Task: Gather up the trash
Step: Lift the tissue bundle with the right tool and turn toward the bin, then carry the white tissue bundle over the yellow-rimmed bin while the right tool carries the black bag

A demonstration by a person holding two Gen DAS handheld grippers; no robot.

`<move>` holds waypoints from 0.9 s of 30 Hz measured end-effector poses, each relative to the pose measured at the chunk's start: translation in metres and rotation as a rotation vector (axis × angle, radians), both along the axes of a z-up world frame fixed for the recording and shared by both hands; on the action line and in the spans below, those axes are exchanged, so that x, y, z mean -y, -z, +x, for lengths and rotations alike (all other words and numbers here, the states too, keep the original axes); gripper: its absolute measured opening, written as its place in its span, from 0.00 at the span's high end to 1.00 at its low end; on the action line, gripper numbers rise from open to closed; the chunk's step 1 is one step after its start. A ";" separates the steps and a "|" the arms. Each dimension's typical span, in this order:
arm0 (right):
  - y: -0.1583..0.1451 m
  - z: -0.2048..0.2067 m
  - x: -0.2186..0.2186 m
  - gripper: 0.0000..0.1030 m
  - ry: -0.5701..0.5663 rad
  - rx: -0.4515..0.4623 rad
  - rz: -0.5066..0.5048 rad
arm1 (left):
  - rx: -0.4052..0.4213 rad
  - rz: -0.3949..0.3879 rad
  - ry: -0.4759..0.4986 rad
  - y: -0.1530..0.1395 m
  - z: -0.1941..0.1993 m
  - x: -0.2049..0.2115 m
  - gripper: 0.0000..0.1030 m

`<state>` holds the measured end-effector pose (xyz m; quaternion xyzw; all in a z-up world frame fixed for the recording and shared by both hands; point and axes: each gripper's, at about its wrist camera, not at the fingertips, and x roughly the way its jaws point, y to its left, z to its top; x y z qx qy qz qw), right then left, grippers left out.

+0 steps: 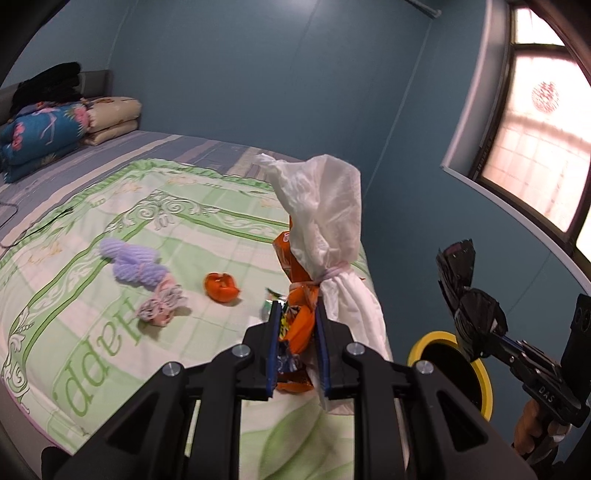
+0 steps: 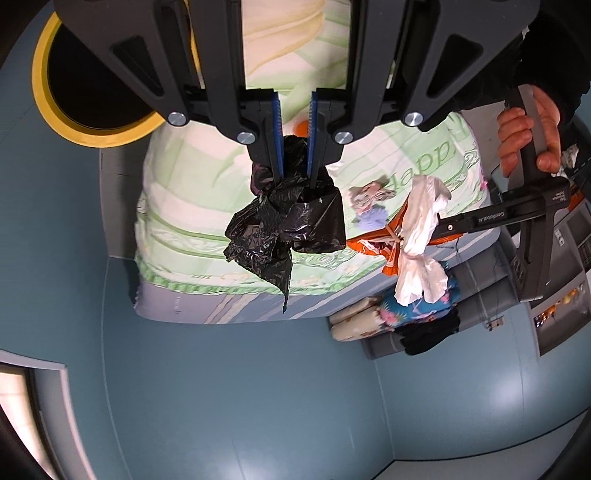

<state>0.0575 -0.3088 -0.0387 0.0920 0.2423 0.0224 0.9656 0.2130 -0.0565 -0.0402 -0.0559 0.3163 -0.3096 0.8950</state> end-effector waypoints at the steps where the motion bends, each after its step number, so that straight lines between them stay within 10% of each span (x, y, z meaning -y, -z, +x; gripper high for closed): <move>1: 0.000 -0.002 0.003 0.90 0.008 0.002 0.002 | 0.002 0.005 0.012 -0.001 -0.002 0.007 0.85; 27: 0.018 -0.059 0.097 0.90 0.310 0.016 0.004 | 0.013 0.147 0.315 0.016 -0.043 0.183 0.85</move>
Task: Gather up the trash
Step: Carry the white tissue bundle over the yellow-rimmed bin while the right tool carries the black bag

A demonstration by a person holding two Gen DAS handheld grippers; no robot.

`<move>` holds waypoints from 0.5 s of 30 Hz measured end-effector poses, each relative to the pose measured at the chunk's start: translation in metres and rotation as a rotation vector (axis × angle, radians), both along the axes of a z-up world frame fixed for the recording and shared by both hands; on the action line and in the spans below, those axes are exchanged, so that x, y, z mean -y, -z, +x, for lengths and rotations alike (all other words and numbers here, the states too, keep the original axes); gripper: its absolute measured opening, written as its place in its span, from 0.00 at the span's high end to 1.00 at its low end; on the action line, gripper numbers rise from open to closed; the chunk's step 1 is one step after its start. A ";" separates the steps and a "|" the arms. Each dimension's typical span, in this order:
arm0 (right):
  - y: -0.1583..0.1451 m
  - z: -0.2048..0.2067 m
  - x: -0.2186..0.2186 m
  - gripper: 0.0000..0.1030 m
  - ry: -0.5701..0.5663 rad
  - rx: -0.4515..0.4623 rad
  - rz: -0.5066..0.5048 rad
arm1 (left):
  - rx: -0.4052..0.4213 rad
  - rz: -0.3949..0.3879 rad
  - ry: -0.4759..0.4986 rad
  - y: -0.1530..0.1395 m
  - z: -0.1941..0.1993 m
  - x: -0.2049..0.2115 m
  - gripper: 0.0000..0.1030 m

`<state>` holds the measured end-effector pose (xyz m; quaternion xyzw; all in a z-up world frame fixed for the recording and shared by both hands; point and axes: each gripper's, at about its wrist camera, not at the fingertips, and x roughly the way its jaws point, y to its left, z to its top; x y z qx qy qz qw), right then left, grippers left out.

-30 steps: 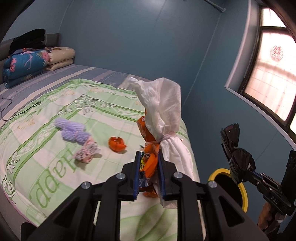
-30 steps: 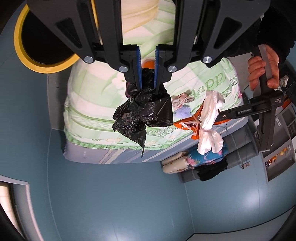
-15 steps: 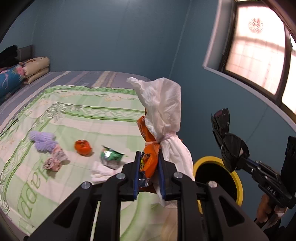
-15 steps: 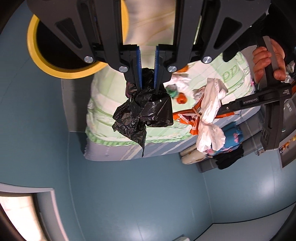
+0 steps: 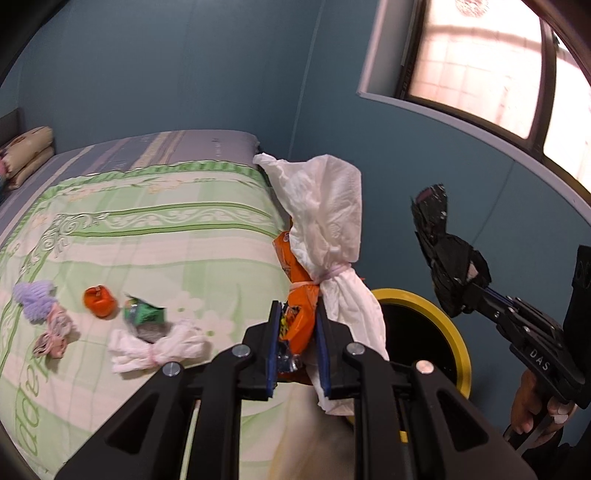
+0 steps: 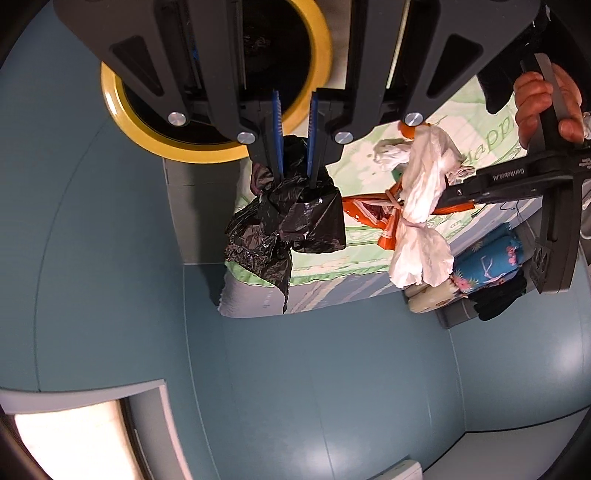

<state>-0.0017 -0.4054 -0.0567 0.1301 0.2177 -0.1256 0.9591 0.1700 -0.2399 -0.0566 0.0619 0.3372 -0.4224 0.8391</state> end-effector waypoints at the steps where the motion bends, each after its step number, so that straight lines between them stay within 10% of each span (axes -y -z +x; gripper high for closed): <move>1: 0.002 -0.001 0.003 0.90 0.007 -0.003 0.000 | 0.001 0.006 0.012 0.002 -0.002 0.006 0.85; 15: 0.024 -0.013 0.035 0.90 0.091 -0.059 0.034 | -0.045 0.054 0.120 0.033 -0.019 0.061 0.85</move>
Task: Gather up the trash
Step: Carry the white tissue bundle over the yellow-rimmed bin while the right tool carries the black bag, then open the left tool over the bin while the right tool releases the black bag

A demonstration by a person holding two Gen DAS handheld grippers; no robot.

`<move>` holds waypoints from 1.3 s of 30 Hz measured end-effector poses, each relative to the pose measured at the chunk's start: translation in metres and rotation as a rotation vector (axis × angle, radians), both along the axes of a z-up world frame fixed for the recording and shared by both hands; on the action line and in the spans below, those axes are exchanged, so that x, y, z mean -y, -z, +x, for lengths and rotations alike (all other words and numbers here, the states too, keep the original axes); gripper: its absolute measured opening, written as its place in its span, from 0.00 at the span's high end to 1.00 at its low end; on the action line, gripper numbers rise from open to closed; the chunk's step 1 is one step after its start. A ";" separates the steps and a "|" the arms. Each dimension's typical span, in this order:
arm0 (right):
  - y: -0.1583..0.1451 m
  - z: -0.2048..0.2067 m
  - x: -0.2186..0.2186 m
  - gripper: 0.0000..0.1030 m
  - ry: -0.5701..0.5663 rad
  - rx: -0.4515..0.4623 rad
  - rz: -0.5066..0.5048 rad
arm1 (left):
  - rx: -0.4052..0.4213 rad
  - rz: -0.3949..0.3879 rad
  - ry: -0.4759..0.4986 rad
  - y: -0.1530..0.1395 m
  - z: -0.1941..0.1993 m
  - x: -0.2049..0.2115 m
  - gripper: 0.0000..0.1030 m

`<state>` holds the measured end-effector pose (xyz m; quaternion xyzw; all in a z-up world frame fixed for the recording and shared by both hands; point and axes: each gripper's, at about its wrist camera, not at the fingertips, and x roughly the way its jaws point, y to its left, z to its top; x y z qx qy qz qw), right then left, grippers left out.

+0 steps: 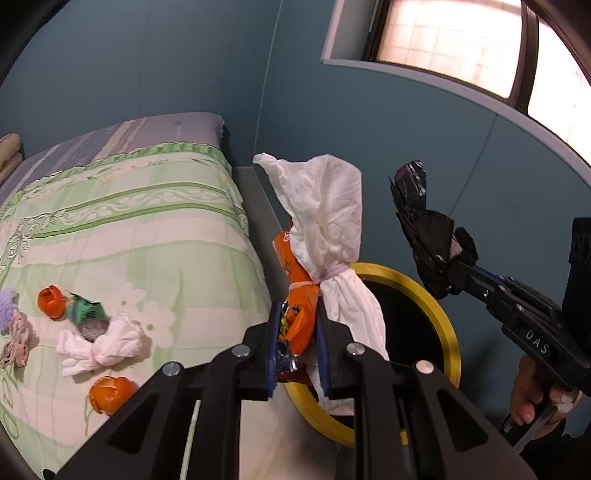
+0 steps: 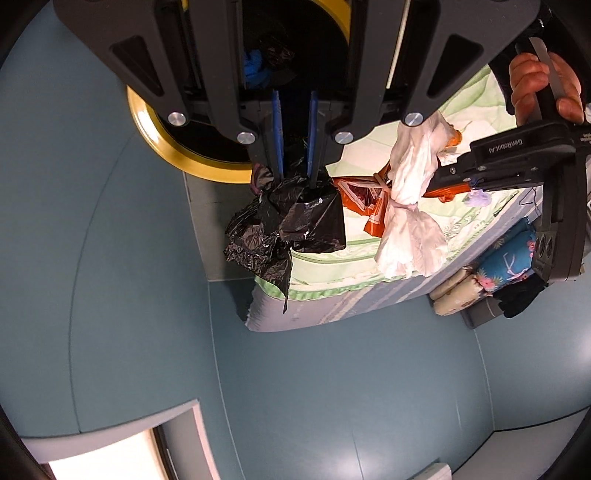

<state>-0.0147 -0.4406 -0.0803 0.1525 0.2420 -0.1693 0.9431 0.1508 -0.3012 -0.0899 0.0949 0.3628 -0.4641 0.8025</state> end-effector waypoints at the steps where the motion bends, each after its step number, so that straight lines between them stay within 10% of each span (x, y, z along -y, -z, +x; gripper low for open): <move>1: 0.000 0.000 0.001 0.90 0.004 -0.003 0.001 | -0.007 0.004 0.008 0.003 -0.002 0.005 0.85; 26: 0.025 0.010 0.026 0.89 0.061 -0.094 0.083 | -0.088 0.114 0.067 0.055 -0.025 0.046 0.81; 31: 0.025 0.006 0.032 0.64 0.094 -0.075 0.106 | -0.067 0.113 0.041 0.053 -0.027 0.043 0.65; 39: 0.021 -0.004 0.039 0.64 0.141 -0.033 0.112 | -0.071 0.085 0.002 0.041 -0.016 0.031 0.65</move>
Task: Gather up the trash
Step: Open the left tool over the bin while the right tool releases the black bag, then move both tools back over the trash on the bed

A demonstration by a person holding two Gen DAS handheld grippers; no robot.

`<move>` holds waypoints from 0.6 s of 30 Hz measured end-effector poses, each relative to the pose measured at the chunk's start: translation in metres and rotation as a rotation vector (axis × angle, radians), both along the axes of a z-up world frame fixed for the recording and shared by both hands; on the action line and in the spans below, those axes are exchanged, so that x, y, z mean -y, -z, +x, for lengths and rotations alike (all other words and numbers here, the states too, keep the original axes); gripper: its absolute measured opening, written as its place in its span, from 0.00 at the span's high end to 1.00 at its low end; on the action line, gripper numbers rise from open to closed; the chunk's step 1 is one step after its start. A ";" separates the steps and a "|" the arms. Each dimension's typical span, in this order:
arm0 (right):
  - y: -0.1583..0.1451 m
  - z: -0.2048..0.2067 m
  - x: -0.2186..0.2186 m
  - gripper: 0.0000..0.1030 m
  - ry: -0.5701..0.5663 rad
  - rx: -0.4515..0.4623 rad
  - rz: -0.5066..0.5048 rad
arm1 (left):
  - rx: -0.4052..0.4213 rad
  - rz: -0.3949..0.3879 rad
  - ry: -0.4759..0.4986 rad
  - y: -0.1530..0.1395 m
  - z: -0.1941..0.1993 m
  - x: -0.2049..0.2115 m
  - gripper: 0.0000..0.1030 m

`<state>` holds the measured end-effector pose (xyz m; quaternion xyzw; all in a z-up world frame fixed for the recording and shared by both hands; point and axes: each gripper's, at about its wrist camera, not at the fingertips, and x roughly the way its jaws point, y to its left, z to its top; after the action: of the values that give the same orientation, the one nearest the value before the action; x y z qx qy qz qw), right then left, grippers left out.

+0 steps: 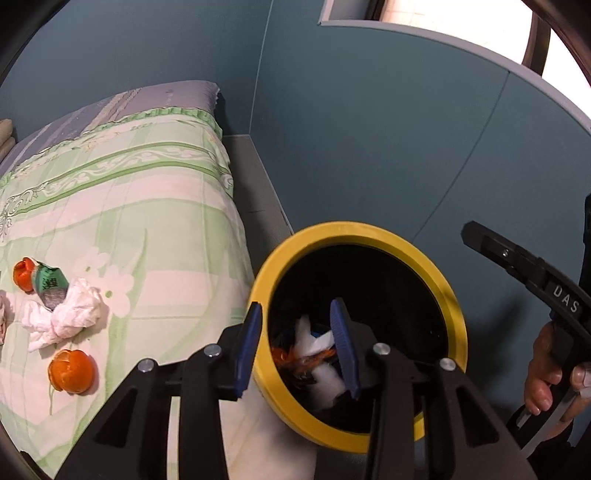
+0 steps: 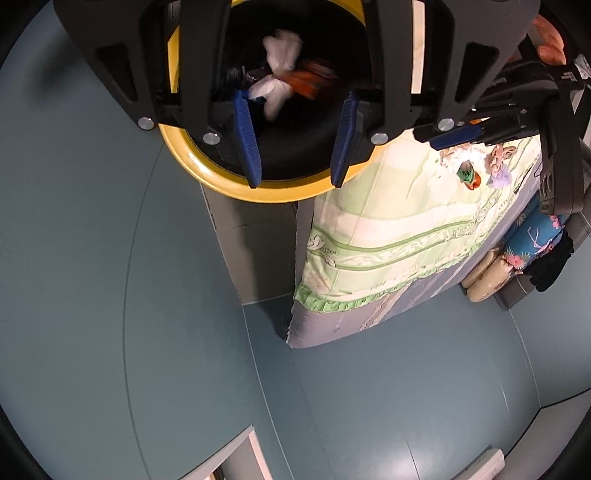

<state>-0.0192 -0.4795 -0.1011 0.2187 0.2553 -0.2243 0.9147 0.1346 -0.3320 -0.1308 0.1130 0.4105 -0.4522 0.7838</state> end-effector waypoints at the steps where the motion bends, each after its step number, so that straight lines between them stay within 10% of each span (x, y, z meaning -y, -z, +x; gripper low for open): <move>1: -0.001 -0.001 0.000 0.64 0.000 0.005 0.000 | 0.004 -0.004 -0.006 -0.003 0.002 -0.003 0.65; 18: -0.024 0.021 -0.042 0.59 -0.156 0.072 -0.068 | 0.066 -0.041 -0.229 -0.041 0.059 -0.084 0.54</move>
<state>0.0017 -0.4373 -0.0768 0.1749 0.2307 -0.1530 0.9449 0.1939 -0.2480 -0.0900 0.0644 0.3853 -0.3639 0.8456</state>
